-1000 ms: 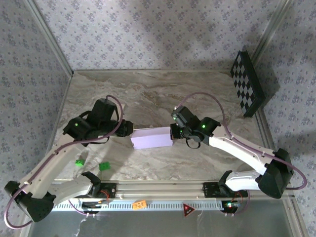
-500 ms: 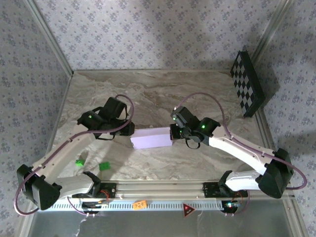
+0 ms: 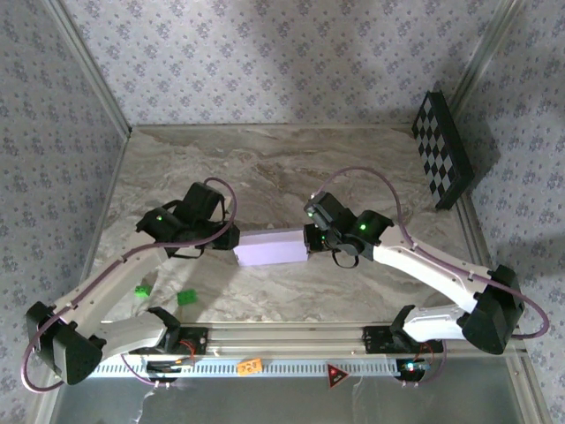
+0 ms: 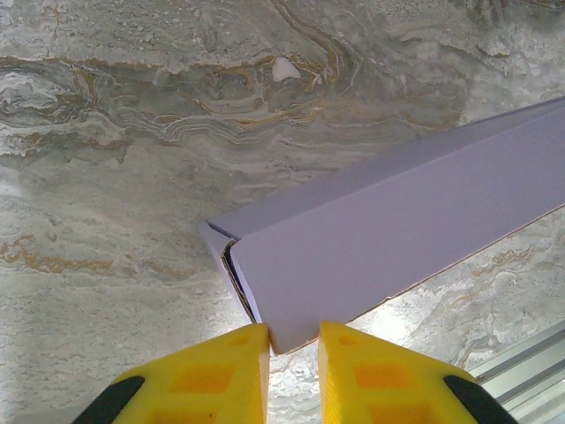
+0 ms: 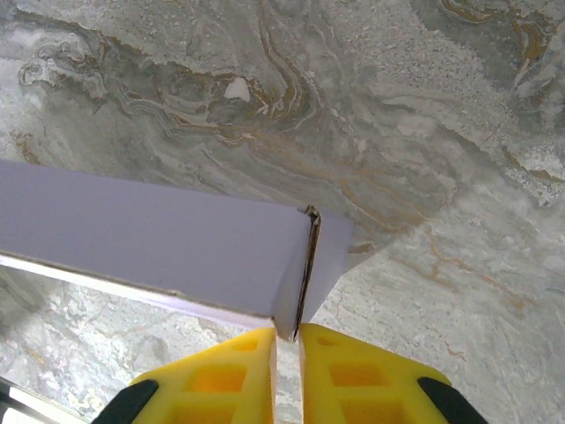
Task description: Fold the paper box
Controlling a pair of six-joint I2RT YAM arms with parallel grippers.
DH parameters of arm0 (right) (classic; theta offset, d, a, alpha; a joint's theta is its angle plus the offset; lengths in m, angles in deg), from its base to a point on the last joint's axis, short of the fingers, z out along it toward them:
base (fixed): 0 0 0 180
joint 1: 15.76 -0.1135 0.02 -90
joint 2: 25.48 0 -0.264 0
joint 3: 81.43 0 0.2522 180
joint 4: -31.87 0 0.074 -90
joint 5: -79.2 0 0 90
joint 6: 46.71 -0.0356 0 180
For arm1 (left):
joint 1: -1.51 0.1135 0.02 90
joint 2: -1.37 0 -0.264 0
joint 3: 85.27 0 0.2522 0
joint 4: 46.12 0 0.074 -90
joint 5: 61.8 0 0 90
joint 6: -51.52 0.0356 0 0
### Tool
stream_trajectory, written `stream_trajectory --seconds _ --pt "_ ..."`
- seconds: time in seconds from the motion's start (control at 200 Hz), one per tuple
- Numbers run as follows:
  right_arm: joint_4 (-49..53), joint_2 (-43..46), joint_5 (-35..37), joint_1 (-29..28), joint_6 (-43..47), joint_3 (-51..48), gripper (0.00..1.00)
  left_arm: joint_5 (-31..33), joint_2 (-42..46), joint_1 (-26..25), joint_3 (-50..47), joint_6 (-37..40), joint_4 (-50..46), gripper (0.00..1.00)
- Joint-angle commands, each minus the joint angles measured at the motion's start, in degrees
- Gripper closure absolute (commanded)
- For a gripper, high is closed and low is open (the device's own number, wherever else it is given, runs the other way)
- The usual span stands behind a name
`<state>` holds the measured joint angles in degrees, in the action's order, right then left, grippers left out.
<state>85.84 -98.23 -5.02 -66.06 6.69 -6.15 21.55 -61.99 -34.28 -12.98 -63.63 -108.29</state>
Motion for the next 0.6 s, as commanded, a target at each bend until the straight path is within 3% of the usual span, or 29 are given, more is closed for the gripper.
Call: stream_trajectory --seconds 0.0,0.295,0.595 --pt "3.4 1.5 0.7 -0.8 -0.1 4.1 0.83 -0.2 0.0 -0.2 -2.0 -0.8 -2.8 0.79" --pt "2.9 -0.6 0.0 -0.9 2.6 11.6 0.76 -0.9 0.9 -0.2 -3.7 -1.7 -1.9 0.79" --pt "-1.1 -5.5 -3.2 0.1 1.9 7.3 0.85 -1.1 1.5 -0.2 -4.2 -2.2 -1.3 0.79"
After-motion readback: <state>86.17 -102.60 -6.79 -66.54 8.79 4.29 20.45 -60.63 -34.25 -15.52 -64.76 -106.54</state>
